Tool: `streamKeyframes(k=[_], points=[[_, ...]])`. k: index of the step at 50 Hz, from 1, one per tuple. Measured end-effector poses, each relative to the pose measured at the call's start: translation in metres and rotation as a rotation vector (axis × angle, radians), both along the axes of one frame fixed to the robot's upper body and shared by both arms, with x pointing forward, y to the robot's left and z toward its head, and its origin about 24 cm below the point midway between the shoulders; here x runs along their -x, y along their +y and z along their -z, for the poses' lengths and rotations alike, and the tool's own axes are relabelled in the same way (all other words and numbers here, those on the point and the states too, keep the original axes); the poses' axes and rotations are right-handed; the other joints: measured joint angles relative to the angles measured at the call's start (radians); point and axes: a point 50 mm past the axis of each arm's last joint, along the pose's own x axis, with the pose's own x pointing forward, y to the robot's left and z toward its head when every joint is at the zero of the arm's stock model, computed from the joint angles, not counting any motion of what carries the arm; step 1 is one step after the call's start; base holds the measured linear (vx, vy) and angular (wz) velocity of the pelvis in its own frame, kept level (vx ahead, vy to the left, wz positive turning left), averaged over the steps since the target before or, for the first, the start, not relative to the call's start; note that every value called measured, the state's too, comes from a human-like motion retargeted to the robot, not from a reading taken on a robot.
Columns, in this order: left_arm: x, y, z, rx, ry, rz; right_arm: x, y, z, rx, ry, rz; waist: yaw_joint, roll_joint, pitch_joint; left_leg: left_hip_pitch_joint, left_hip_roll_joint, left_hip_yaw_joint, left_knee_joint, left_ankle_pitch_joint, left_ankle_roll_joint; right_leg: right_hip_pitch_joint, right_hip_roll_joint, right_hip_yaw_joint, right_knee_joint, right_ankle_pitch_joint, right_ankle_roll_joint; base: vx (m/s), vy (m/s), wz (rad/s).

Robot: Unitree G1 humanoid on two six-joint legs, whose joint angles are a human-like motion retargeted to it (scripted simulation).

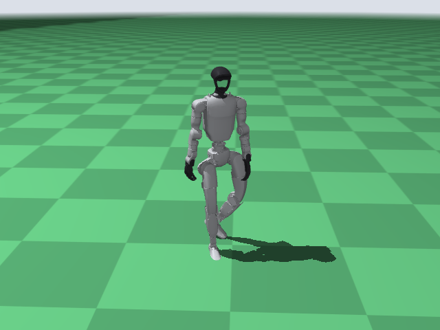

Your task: In place motions

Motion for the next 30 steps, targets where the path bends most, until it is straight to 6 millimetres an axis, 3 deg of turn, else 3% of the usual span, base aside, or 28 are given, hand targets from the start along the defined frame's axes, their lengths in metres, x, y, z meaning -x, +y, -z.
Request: streamKeyframes(k=[3,7,8,10,12,15,18,22,30], points=[[0.003,0.001,0.000,-0.002,0.009,-0.034,-0.032,0.001,0.002,-0.010,-0.114,-0.080,0.043,-0.011,0.031,-0.040,-0.056,-0.074,-0.175,-0.026,0.017,0.007,0.024,0.060,-0.017,0.027,-0.009,0.04,0.05,-1.58],[0.019,0.003,0.001,-0.019,0.052,-0.075,-0.078,0.008,-0.001,-0.032,-0.283,-0.162,0.107,0.035,0.082,-0.066,-0.130,-0.275,-0.493,-0.003,-0.013,0.027,0.134,0.130,-0.034,0.049,-0.030,0.06,0.04,-1.69],[0.024,0.002,0.002,-0.021,0.069,-0.084,-0.089,0.011,-0.003,-0.040,-0.325,-0.173,0.102,0.042,0.098,-0.061,-0.137,-0.296,-0.552,0.070,0.034,0.038,0.151,0.134,-0.036,0.051,-0.033,0.07,0.00,-0.56],[0.039,0.001,0.002,-0.019,0.114,-0.103,-0.107,0.017,-0.007,-0.062,-0.397,-0.193,0.011,0.060,0.108,-0.040,-0.126,-0.325,-0.552,0.010,0.018,0.044,0.150,0.092,-0.025,0.041,-0.023,0.11,0.01,0.37],[0.056,-0.001,0.002,-0.007,0.178,-0.135,-0.118,0.027,-0.009,-0.093,-0.442,-0.218,-0.020,0.074,0.098,-0.042,-0.067,-0.141,-0.573,0.026,0.017,0.021,0.159,0.120,-0.007,0.042,-0.009,0.13,0.03,-0.45],[0.071,-0.002,0.000,-0.011,0.259,-0.139,-0.124,0.037,-0.010,-0.108,-0.487,-0.175,-0.051,0.080,0.110,-0.027,-0.087,-0.197,-0.598,0.026,0.026,0.042,0.171,0.125,-0.030,0.053,-0.011,0.04,0.07,-0.59],[0.075,0.001,0.000,-0.031,0.273,-0.133,-0.116,0.040,-0.008,-0.138,-0.474,-0.129,-0.018,0.070,0.113,-0.002,-0.087,-0.150,-0.603,0.011,0.028,0.058,0.172,0.173,-0.048,0.074,0.001,0.11,0.08,-0.90],[0.077,0.004,0.000,-0.026,0.251,-0.130,-0.084,0.031,-0.001,-0.125,-0.348,-0.147,-0.006,0.073,0.084,0.008,-0.082,-0.131,-0.592,-0.015,0.027,0.068,0.174,0.187,-0.069,0.085,0.011,0.18,0.04,-0.33],[0.052,0.019,-0.002,-0.054,0.192,-0.127,-0.016,0.005,0.002,-0.001,-0.049,-0.132,-0.023,0.078,0.062,0.016,-0.075,-0.144,-0.582,-0.035,0.030,0.079,0.182,0.186,-0.054,0.060,0.027,0.08,0.02,0.05]])
